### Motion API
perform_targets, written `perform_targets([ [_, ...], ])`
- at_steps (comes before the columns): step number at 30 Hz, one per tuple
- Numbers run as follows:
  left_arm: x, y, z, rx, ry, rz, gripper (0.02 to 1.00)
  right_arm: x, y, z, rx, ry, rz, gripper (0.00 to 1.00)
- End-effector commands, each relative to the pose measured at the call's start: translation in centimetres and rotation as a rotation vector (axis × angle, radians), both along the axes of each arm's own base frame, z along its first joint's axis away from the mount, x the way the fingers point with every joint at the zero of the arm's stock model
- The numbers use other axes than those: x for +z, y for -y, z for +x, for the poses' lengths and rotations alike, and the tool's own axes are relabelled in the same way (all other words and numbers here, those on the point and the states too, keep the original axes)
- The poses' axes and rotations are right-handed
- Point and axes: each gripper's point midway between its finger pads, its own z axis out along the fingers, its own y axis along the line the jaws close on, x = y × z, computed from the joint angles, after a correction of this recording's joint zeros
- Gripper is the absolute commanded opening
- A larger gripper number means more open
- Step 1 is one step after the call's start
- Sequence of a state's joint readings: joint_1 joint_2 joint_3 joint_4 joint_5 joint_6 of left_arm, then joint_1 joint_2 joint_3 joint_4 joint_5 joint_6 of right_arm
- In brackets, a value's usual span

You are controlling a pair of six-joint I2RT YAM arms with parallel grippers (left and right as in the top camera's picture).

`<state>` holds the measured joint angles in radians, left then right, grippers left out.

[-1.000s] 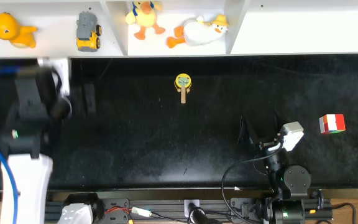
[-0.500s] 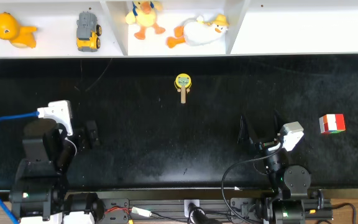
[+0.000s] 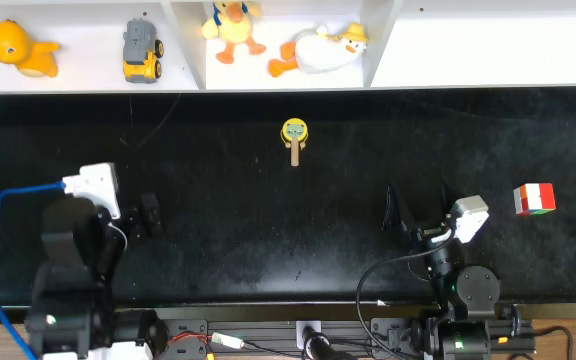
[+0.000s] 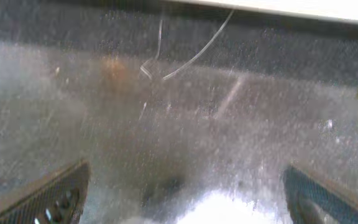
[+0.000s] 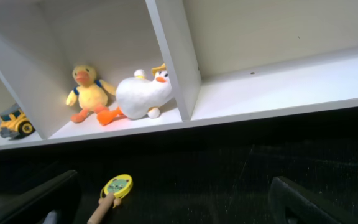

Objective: Store Toys

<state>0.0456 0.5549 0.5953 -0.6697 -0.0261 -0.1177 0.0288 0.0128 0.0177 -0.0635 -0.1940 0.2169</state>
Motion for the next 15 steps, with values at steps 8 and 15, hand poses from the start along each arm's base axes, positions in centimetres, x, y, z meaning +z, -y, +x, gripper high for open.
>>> perform_targets([
  [8,-1.9,0.5,0.9,-0.024,0.411,-0.021,0.998,-0.3,-0.1,0.0,0.004,-0.001,0.007,0.996],
  [15,-2.6,0.6,1.1,-0.021,0.528,-0.038,0.998,-0.3,-0.1,0.0,0.004,-0.001,0.007,0.996],
])
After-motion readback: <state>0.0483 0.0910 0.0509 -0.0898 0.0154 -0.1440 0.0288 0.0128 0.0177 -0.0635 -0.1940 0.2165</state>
